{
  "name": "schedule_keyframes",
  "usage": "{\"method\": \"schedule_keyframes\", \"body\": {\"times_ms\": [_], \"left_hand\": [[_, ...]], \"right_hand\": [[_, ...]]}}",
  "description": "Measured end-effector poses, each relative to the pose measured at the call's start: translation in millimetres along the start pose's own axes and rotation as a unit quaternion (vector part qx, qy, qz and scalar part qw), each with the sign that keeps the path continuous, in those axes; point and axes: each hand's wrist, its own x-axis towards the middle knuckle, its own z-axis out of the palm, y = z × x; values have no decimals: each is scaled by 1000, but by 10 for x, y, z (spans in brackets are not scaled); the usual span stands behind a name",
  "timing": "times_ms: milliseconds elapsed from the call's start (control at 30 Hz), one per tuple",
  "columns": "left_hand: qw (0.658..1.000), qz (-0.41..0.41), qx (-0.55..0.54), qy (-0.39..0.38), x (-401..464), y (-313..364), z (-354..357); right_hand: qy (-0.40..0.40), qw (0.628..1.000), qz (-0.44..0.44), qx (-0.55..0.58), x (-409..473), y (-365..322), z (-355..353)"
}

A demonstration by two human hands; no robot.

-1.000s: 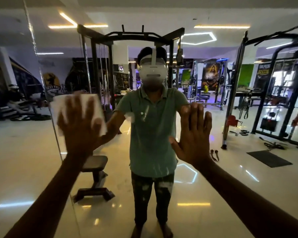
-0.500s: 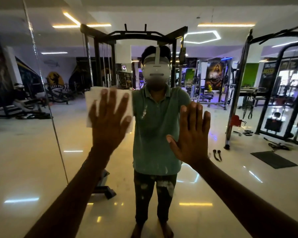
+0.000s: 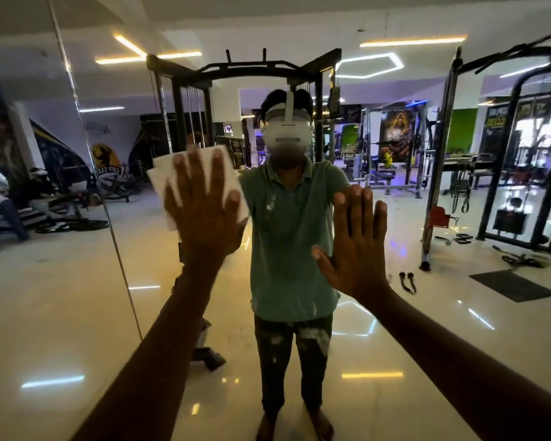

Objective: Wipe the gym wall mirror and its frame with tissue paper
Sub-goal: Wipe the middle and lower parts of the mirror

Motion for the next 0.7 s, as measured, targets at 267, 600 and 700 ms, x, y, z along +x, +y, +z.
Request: {"method": "schedule_keyframes", "body": {"times_ms": [267, 600, 700], "left_hand": [[992, -122, -34, 4, -93, 1101, 72], [993, -114, 9, 6, -36, -365, 47], [973, -227, -28, 34, 64, 68, 24]], "right_hand": [[2, 1000, 12, 10, 4, -62, 23], [14, 999, 24, 44, -35, -41, 39], [25, 998, 38, 47, -30, -88, 63]]}}
